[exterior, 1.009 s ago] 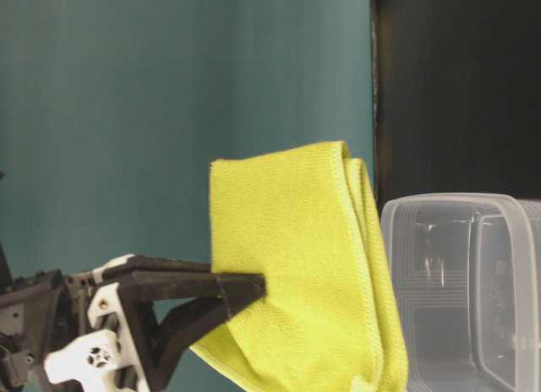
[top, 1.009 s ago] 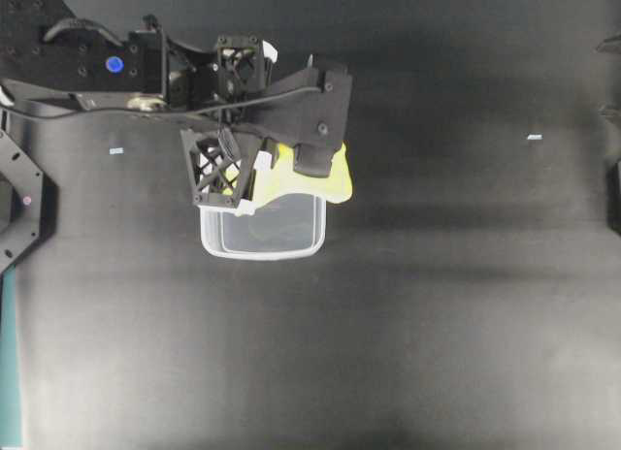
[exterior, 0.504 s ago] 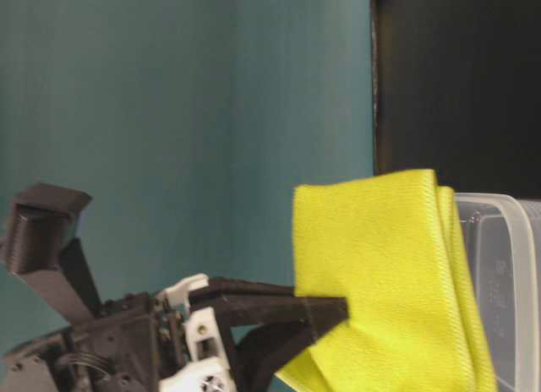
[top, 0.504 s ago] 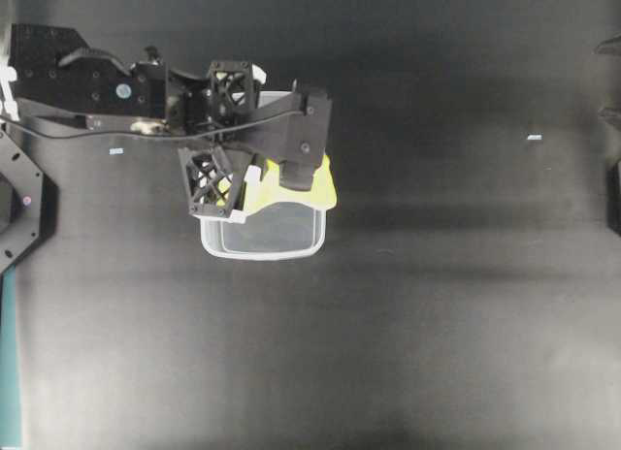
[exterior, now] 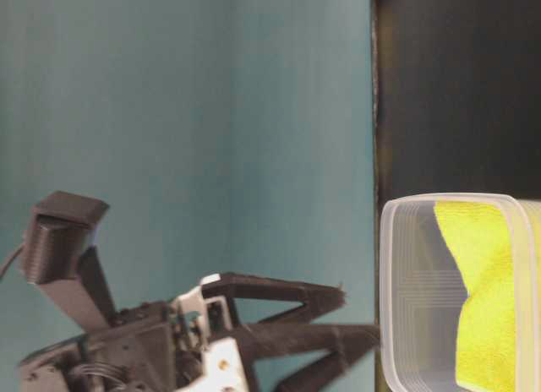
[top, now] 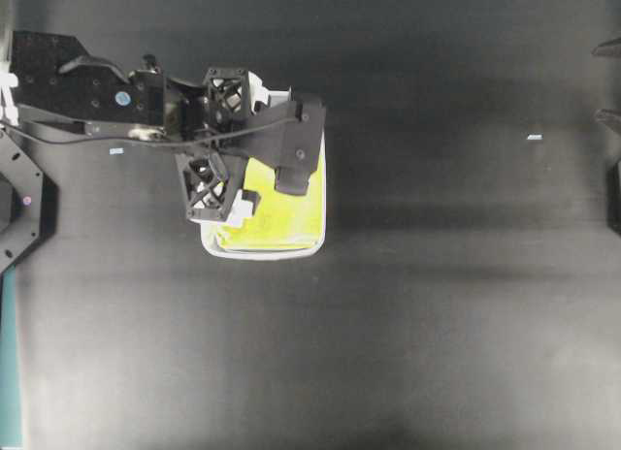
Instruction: Place the yellow towel into the container with the left arm.
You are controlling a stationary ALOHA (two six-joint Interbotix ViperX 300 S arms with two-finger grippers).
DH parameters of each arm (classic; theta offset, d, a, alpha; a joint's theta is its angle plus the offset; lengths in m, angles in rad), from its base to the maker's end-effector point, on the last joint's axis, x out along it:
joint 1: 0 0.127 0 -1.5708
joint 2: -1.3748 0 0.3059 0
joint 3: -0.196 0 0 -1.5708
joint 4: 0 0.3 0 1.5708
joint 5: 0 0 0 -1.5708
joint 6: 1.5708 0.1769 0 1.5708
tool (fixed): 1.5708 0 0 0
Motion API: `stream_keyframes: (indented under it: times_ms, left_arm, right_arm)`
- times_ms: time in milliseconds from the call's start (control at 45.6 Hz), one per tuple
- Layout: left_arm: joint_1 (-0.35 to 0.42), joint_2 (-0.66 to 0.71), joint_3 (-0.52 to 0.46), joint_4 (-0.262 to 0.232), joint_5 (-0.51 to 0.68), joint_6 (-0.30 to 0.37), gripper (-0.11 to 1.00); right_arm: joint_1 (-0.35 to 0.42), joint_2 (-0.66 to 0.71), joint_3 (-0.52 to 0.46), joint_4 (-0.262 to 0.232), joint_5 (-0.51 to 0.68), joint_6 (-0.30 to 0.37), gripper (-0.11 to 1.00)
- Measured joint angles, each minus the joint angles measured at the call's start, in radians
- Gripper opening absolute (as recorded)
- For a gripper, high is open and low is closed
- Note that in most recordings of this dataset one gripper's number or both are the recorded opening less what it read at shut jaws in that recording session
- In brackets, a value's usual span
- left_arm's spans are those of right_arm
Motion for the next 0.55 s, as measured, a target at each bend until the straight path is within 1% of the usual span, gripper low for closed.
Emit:
stream_keyframes:
  times_ms: [110, 219, 373, 461, 548]
  left_arm:
    - [0.011, -0.072, -0.018, 0.002, -0.04, -0.002, 0.85]
    - [0.012, -0.164, -0.005, 0.002, -0.071, -0.003, 0.85]
    - [0.005, -0.322, 0.069, 0.002, -0.072, -0.021, 0.85]
    - [0.003, -0.42, 0.12, 0.002, -0.092, -0.057, 0.85]
    - [0.005, -0.535, 0.198, 0.002, -0.149, -0.098, 0.85]
  right_arm:
    - [0.0, 0.0, 0.002, 0.0, 0.0, 0.0, 0.76]
    - [0.0, 0.0, 0.002, 0.0, 0.002, 0.0, 0.76]
    - [0.002, 0.0, 0.003, -0.002, 0.014, 0.0, 0.76]
    - [0.002, 0.0, 0.005, 0.0, 0.029, 0.0, 0.76]
    - [0.0, 0.0, 0.006, 0.0, 0.038, 0.0, 0.76]
